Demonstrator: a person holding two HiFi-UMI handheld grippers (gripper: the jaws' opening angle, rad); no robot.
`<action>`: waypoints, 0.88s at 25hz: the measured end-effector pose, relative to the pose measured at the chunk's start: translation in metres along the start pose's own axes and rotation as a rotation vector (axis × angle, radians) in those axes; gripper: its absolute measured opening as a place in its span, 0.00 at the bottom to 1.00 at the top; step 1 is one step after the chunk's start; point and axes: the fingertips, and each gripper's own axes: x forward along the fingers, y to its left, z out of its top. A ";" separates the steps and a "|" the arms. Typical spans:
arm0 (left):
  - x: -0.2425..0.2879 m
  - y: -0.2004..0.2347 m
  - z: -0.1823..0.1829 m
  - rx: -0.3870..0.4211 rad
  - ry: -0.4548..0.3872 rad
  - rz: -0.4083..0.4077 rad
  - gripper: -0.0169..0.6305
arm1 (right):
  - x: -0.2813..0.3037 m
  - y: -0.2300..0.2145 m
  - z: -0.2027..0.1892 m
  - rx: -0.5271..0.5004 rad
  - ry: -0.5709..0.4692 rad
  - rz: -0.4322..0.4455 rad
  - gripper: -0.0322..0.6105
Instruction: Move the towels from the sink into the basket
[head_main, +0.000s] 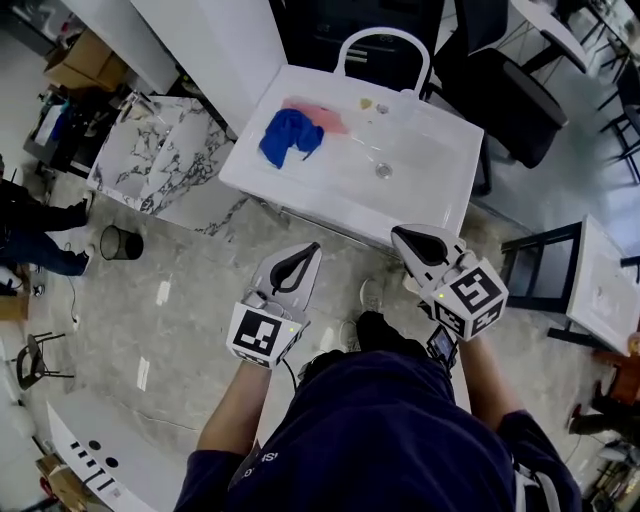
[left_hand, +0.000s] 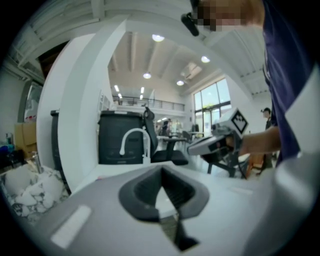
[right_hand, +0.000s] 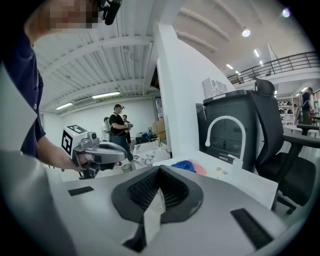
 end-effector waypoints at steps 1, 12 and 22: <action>0.004 0.006 0.001 0.001 0.006 0.010 0.03 | 0.007 -0.003 0.004 -0.003 -0.004 0.014 0.06; 0.072 0.054 0.009 0.008 0.068 0.096 0.03 | 0.058 -0.059 0.022 -0.019 -0.021 0.147 0.06; 0.113 0.064 0.005 -0.009 0.093 0.069 0.03 | 0.076 -0.093 0.018 0.011 -0.006 0.166 0.06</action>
